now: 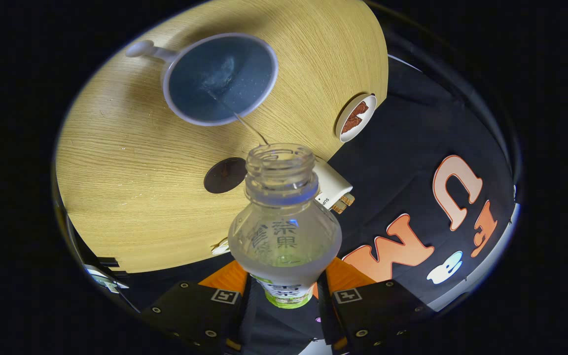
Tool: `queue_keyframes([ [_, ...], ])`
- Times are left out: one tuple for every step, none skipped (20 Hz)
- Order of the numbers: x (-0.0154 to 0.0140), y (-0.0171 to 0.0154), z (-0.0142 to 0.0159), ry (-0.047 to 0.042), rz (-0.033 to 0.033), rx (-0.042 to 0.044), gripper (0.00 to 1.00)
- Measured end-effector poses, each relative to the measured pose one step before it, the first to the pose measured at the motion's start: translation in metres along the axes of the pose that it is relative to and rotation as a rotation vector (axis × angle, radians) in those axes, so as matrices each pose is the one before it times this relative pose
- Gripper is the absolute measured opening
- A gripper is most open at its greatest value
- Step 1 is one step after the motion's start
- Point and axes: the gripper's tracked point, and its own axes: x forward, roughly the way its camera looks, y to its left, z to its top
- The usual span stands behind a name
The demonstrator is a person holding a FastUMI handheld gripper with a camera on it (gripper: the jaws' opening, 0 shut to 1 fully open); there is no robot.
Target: Take the bottle from table, then pour the juice into the cup, finally place the bottle on the coaster
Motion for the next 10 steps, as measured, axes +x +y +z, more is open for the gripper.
queue_keyframes([
  [0.00038,-0.00065,-0.00079,-0.00028,0.00119,-0.00425,0.55],
  [-0.00026,-0.00164,-0.00016,0.00182,-0.00294,-0.00624,0.55],
  [-0.00004,-0.00167,-0.00113,0.0016,-0.00279,-0.00225,0.55],
  [-0.00158,0.00054,-0.00067,0.0013,0.00342,0.00315,0.55],
  [-0.00037,0.00004,-0.00054,-0.00103,0.00061,0.00314,0.55],
  [0.00085,-0.00081,0.00006,0.00063,0.00045,-0.00066,0.55],
  [0.00031,-0.00047,0.00022,-0.00102,-0.00116,-0.00073,0.55],
  [-0.0002,-0.00031,-0.00047,0.00144,-0.00043,0.00185,0.55],
  [-0.00047,0.00013,0.00023,0.0,-0.00009,0.00152,0.55],
  [-0.00041,-0.00143,-0.00023,-0.00172,-0.00304,0.00153,0.55],
])
